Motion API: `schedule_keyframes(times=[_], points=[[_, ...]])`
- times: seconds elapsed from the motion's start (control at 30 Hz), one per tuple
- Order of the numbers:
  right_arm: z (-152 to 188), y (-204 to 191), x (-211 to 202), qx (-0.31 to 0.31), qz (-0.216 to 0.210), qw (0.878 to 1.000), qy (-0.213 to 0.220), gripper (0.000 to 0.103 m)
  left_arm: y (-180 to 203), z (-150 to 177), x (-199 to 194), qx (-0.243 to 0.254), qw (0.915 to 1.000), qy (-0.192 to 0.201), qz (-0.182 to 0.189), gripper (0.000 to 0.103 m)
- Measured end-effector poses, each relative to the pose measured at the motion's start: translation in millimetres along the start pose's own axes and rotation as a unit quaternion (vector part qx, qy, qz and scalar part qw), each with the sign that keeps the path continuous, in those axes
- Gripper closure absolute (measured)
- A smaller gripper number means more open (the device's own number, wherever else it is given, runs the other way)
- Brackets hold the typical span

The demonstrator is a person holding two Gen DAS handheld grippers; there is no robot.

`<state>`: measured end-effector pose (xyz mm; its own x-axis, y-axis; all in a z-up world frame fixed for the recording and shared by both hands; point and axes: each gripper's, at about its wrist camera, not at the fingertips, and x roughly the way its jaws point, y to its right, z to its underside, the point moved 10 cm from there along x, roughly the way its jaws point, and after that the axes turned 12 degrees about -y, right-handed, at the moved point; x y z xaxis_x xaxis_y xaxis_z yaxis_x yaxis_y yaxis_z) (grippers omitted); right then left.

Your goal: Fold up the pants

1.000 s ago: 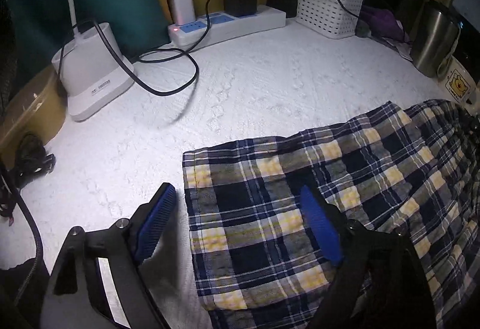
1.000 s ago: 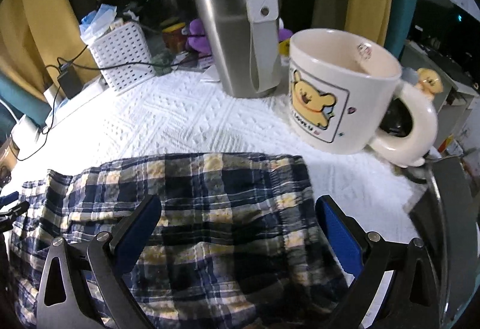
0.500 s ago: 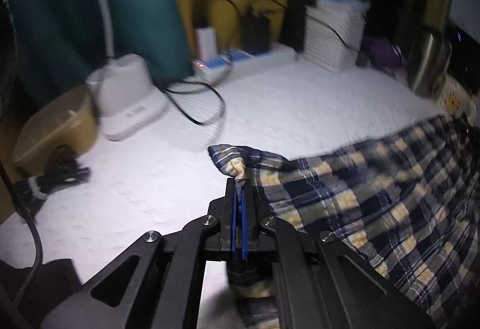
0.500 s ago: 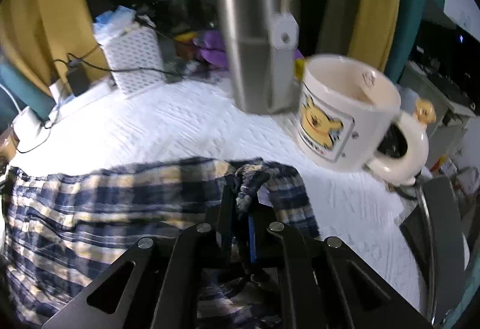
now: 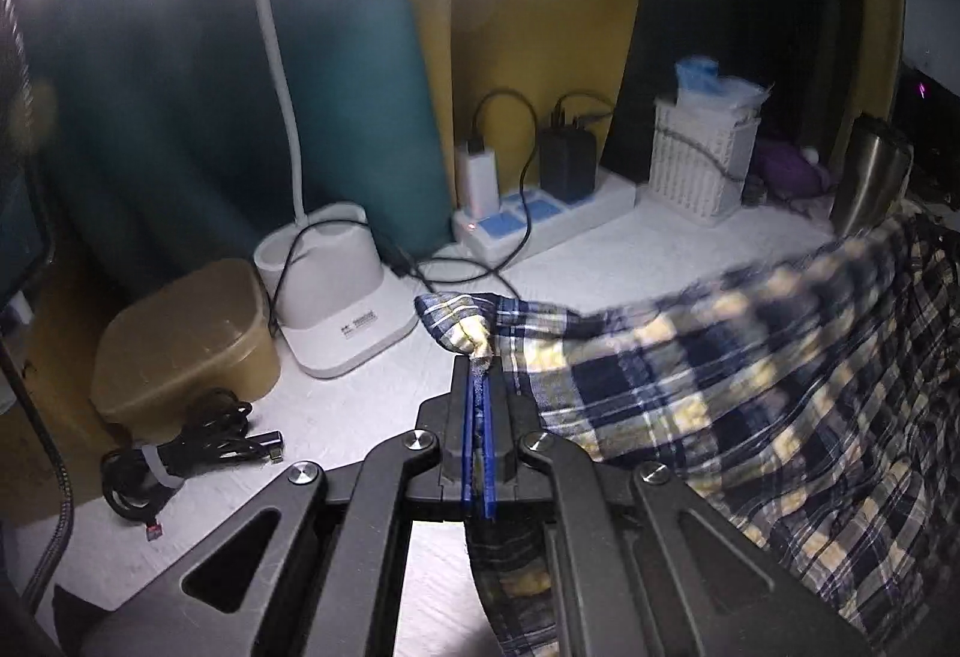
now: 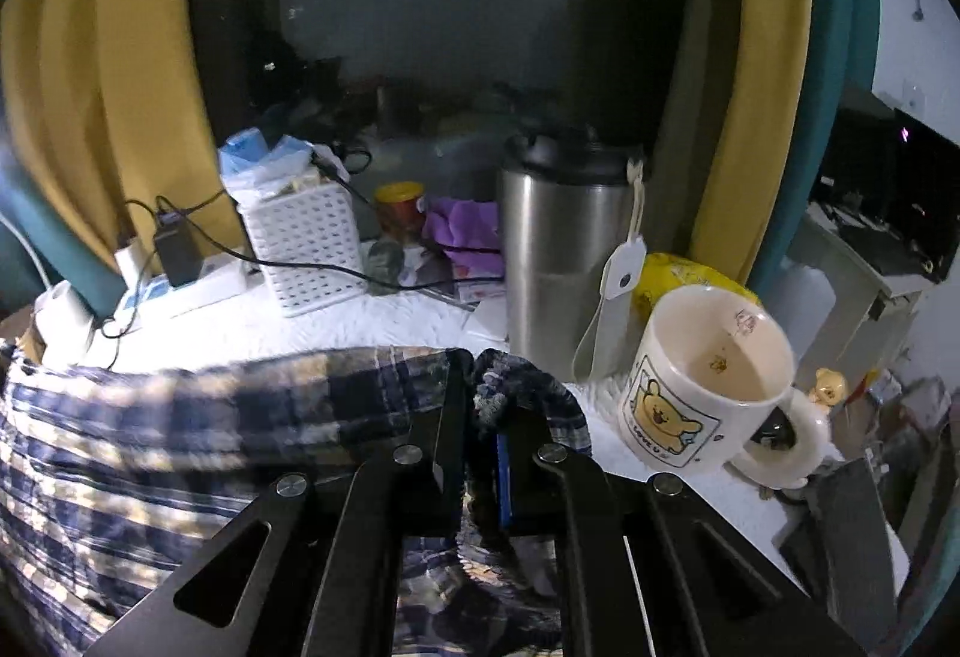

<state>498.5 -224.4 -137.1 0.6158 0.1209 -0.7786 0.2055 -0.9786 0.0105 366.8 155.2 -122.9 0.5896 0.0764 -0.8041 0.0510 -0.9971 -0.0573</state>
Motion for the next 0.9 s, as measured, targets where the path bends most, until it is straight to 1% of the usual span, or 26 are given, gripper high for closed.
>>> schedule_keyframes(times=[0.1,0.23,0.27,0.33,0.4,0.43,0.47,0.5,0.53,0.57,0.6,0.63,0.7,0.77,0.83,0.87,0.9], points=[[12.4,-1.0,34.1,-0.001,0.002,0.999,-0.035,0.096,0.5,10.3,26.0,0.004,0.9995,-0.031,0.003,0.102],[24.0,-4.2,67.5,0.0,0.007,0.997,-0.071,0.096,3.3,24.7,59.5,0.012,0.9977,-0.065,-0.011,0.101],[24.5,-3.5,72.1,0.002,0.011,0.997,-0.076,0.096,1.2,27.5,66.9,0.006,0.9971,-0.075,-0.012,0.097],[24.7,-1.9,76.5,0.003,0.012,0.996,-0.083,0.095,-4.9,31.5,75.1,-0.008,0.9958,-0.09,-0.017,0.097],[24.4,-1.8,78.2,0.006,0.014,0.996,-0.086,0.095,-12.3,34.6,77.3,-0.028,0.9942,-0.103,-0.011,0.094],[24.7,-2.4,78.6,0.004,0.015,0.996,-0.089,0.095,-17.0,35.8,75.3,-0.04,0.9935,-0.106,-0.01,0.086],[25.2,-2.3,78.6,0.003,0.018,0.996,-0.09,0.093,-19.9,37.6,71.0,-0.052,0.9928,-0.108,-0.007,0.073],[25.1,-2.8,78.2,0.001,0.021,0.996,-0.09,0.092,-22.3,40.9,65.0,-0.064,0.9924,-0.105,0.001,0.066],[25.5,-2.3,76.4,0.0,0.022,0.996,-0.089,0.089,-24.6,42.9,56.7,-0.076,0.992,-0.1,0.01,0.055],[25.3,-2.3,74.0,-0.001,0.023,0.996,-0.087,0.086,-25.6,46.4,47.4,-0.087,0.9915,-0.095,0.018,0.048],[25.1,-3.4,71.5,-0.001,0.023,0.996,-0.087,0.074,-25.1,50.0,40.6,-0.091,0.9912,-0.093,0.023,0.046],[25.5,-4.4,68.4,0.0,0.018,0.996,-0.086,0.042,-22.3,55.7,33.3,-0.094,0.9907,-0.094,0.031,0.046],[25.9,-7.6,56.3,0.003,-0.001,0.997,-0.074,0.003,-11.2,68.6,25.2,-0.09,0.9895,-0.103,0.047,0.045],[29.2,-10.1,45.8,-0.008,-0.01,0.997,-0.073,0.003,2.1,85.6,22.9,-0.078,0.9877,-0.122,0.059,0.045],[34.2,-13.4,35.3,-0.016,-0.01,0.997,-0.07,0.003,13.6,101.6,24.0,-0.067,0.9856,-0.142,0.061,0.045],[36.8,-13.6,30.8,-0.018,-0.01,0.997,-0.069,0.003,18.6,105.1,25.7,-0.068,0.985,-0.145,0.063,0.045],[40.2,-13.1,27.1,-0.019,-0.012,0.997,-0.069,0.003,20.9,106.2,22.5,-0.064,0.9872,-0.134,0.058,0.045]])
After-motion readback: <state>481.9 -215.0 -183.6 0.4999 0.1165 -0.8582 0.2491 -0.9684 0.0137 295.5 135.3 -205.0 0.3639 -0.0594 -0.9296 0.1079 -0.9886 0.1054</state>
